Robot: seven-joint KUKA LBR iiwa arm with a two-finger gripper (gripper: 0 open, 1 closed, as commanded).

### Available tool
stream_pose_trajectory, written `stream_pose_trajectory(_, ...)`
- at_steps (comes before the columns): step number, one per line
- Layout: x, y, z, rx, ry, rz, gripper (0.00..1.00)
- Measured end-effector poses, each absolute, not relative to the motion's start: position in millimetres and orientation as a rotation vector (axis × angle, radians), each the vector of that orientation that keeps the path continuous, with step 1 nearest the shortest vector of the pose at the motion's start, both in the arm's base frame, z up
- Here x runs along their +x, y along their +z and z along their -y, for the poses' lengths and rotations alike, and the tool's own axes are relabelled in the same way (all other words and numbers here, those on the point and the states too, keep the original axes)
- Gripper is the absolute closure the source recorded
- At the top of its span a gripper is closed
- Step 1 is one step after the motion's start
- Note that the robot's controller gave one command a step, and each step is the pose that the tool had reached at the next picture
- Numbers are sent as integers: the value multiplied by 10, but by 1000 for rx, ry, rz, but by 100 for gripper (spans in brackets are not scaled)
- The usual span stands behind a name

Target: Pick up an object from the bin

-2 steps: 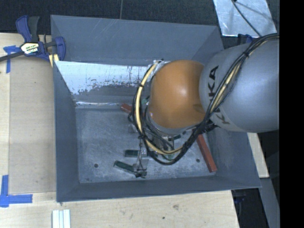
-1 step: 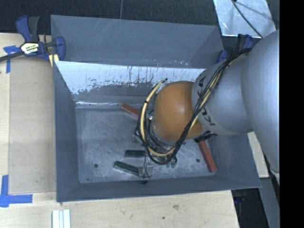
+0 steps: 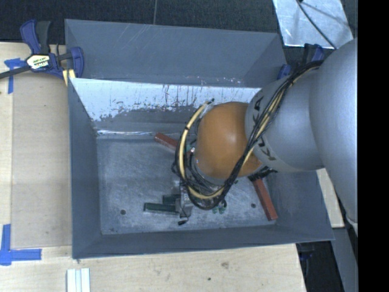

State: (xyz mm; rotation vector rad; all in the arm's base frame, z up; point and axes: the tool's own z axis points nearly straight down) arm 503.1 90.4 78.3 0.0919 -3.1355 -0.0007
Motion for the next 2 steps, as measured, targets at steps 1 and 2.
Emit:
stream_pose_trajectory(1, 5357, 1995, -1164, 699, 0, 3073, 100)
stream_pose_trajectory(2, 5996, 2827, -1374, 1337, 2, 2855, 100)
